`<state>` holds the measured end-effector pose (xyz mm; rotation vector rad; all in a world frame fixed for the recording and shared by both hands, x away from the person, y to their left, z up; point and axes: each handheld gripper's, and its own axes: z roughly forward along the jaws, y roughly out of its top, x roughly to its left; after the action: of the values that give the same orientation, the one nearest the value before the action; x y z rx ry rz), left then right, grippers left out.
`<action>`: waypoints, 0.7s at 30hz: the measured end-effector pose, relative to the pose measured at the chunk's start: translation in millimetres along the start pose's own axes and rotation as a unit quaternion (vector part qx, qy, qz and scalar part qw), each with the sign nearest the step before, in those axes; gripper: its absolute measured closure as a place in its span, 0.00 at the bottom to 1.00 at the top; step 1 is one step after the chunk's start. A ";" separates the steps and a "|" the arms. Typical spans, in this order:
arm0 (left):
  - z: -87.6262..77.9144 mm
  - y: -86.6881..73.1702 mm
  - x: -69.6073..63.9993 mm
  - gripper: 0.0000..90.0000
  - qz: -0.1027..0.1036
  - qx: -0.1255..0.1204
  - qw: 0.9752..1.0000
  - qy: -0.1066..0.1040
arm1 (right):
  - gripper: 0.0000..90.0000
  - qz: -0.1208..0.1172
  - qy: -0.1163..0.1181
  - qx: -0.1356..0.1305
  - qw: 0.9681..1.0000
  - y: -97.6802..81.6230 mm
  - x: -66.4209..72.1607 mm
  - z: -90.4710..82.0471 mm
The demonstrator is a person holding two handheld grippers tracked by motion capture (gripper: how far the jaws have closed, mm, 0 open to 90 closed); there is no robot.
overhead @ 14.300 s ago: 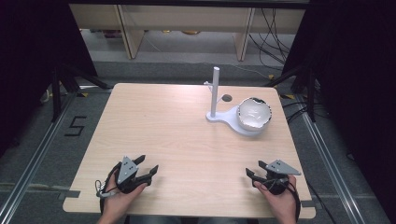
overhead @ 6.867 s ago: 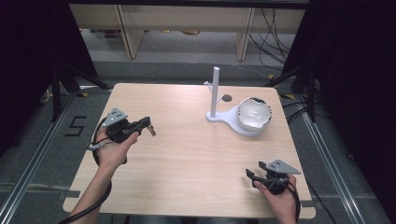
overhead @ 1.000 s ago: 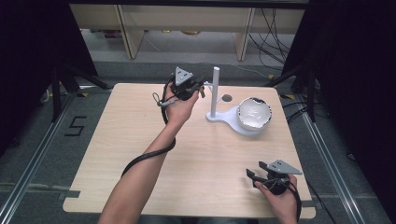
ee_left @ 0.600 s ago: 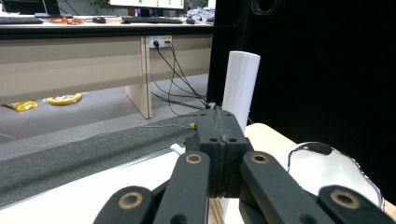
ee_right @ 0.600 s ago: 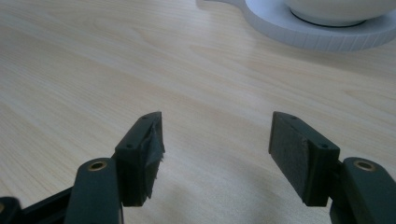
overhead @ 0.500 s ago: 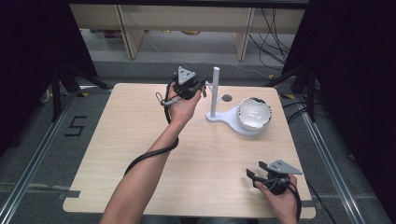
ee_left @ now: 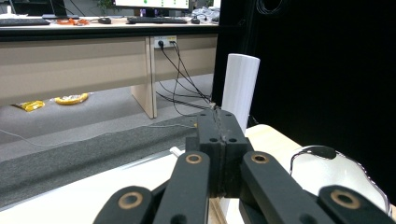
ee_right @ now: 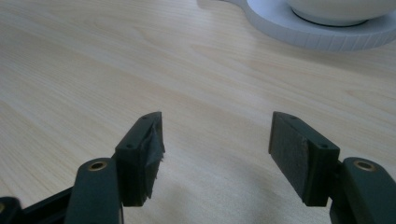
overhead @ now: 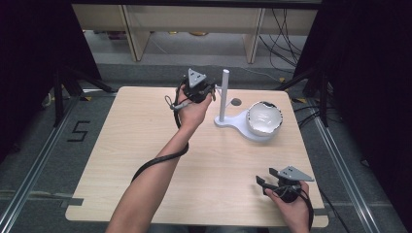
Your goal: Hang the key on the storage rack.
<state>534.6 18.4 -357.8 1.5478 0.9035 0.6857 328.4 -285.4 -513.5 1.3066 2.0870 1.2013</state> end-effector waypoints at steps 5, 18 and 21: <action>1.3 0.5 -3.1 1.00 0.014 0.006 1.000 0.007 | 0.40 0.000 0.000 0.001 1.000 0.1 0.1 0.1; 3.9 1.9 -10.3 0.99 0.048 0.013 0.999 0.021 | 0.40 -0.002 0.005 -0.004 1.000 -0.1 -0.3 1.4; 5.2 2.3 -12.5 0.99 0.053 0.017 0.998 0.024 | 0.40 0.005 0.003 -0.001 1.000 -0.2 0.7 0.7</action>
<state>532.7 5.0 -355.8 1.6247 0.8775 0.7906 328.4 -284.6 -514.0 1.3161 2.0858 1.2137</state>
